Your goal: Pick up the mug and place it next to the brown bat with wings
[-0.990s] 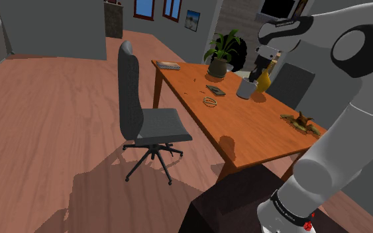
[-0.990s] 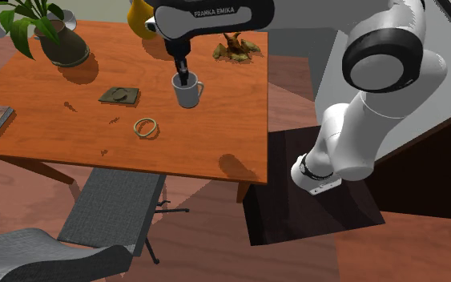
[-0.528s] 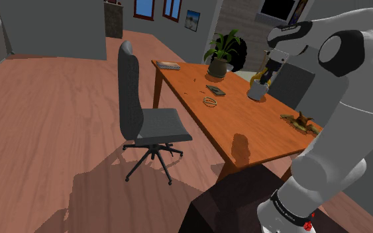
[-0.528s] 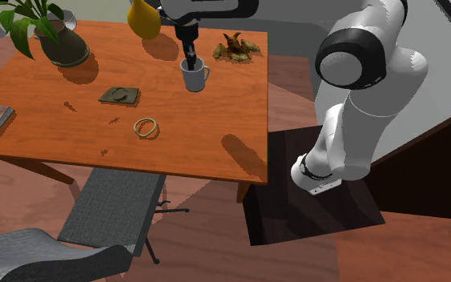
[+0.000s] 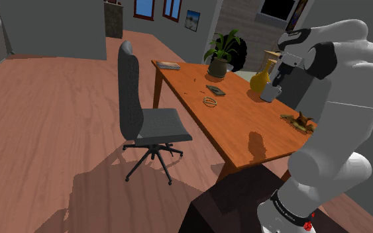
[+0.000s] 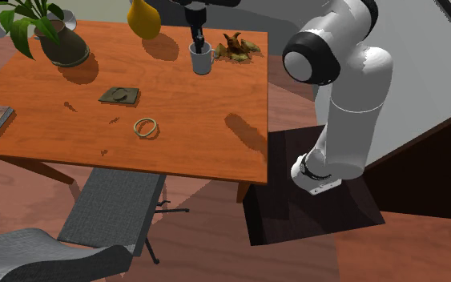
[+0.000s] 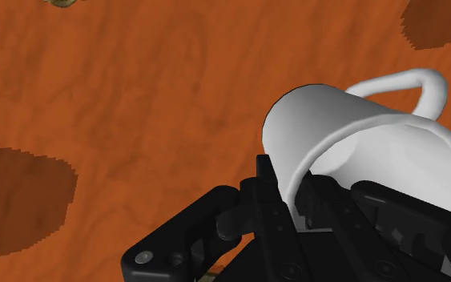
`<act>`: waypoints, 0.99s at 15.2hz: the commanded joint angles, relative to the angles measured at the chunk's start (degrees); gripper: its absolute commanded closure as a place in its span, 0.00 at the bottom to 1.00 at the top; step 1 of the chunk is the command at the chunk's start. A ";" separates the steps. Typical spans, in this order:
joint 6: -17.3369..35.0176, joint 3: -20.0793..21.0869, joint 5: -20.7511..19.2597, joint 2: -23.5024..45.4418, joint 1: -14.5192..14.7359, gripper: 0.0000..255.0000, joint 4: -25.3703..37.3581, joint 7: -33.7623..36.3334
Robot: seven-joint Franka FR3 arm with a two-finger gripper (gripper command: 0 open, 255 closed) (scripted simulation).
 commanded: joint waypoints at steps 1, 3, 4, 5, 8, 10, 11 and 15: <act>-1.87 -0.26 1.62 3.53 -2.86 1.00 4.71 -2.47; -3.81 -0.32 3.21 7.24 -5.96 1.00 9.77 -4.61; -4.91 -0.29 4.02 9.23 -7.61 1.00 12.60 -5.57; -6.10 -0.14 4.79 11.31 -9.39 1.00 15.67 -6.43; -9.46 0.48 6.65 16.83 -14.07 1.00 24.31 -8.04; -7.73 0.46 6.58 16.52 -13.58 1.00 22.17 -8.35; -6.91 0.45 6.57 16.43 -13.37 1.00 21.22 -8.50; -3.75 0.46 6.63 16.24 -12.62 1.00 17.69 -9.08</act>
